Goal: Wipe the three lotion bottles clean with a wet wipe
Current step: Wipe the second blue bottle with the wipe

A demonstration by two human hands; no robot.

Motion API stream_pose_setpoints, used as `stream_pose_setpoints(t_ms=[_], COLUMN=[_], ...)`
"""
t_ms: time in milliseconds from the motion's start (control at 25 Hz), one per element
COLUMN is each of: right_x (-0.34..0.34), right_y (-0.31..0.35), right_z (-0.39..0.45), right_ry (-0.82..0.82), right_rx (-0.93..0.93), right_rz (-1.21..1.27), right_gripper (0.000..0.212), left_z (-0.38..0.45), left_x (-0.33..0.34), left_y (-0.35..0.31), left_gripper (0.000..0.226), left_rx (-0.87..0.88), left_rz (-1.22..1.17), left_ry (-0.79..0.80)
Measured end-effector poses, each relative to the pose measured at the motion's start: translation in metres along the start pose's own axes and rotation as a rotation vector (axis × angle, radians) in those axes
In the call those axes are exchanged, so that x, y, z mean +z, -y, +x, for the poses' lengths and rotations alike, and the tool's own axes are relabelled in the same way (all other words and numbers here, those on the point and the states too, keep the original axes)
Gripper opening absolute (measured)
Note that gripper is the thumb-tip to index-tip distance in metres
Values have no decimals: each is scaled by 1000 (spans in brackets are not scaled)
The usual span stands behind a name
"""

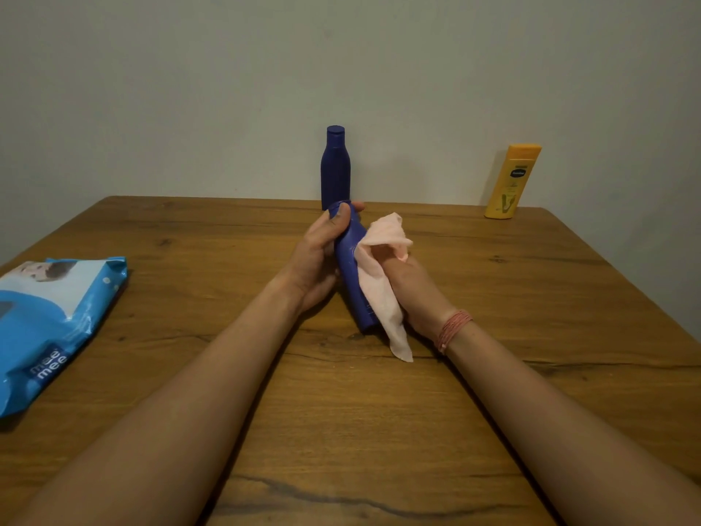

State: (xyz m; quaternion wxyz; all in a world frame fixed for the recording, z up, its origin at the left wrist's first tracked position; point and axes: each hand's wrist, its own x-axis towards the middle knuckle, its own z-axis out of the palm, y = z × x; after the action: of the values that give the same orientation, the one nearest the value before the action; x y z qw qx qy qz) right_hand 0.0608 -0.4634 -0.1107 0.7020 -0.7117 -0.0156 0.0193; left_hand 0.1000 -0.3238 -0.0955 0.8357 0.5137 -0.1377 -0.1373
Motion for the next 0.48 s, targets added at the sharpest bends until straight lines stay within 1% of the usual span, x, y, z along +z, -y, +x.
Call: stream_pose_setpoints(t_ms=[40, 80, 120, 160, 240, 280, 360, 400, 440, 480], right_x=[0, -1, -1, -4, -6, -4, 0, 1, 2, 0], right_y=[3, 2, 8, 10, 9, 7, 4, 3, 4, 3], right_z=[-3, -5, -11, -11, -8, -5, -2, -2, -4, -6], right_ry=[65, 153, 243, 290, 280, 232, 216, 236, 272, 312], right_rx=[-3, -62, -88, -90, -89, -84, -40, -12, 18, 30], right_rz=[14, -6, 4, 38, 49, 35, 76, 136, 197, 223], right_gripper=[34, 34, 38, 43, 44, 39, 21, 29, 42, 46], left_z=[0, 1, 1, 1, 1, 0, -3, -4, -6, -8], left_x=[0, -1, -2, -4, -8, -9, -11, -10, -9, -7], left_y=[-1, -3, -5, -7, -9, -9, -8, -8, -8, -8], left_gripper=[29, 32, 36, 41, 51, 53, 53, 54, 55, 55], left_rx=[18, 41, 66, 88, 108, 101, 38, -9, -56, -101], left_rz=[-32, -63, -83, -95, -112, -124, -159, -163, -160, -161], left_ry=[-10, -22, -36, -45, -27, -1, 77, 136, 199, 240])
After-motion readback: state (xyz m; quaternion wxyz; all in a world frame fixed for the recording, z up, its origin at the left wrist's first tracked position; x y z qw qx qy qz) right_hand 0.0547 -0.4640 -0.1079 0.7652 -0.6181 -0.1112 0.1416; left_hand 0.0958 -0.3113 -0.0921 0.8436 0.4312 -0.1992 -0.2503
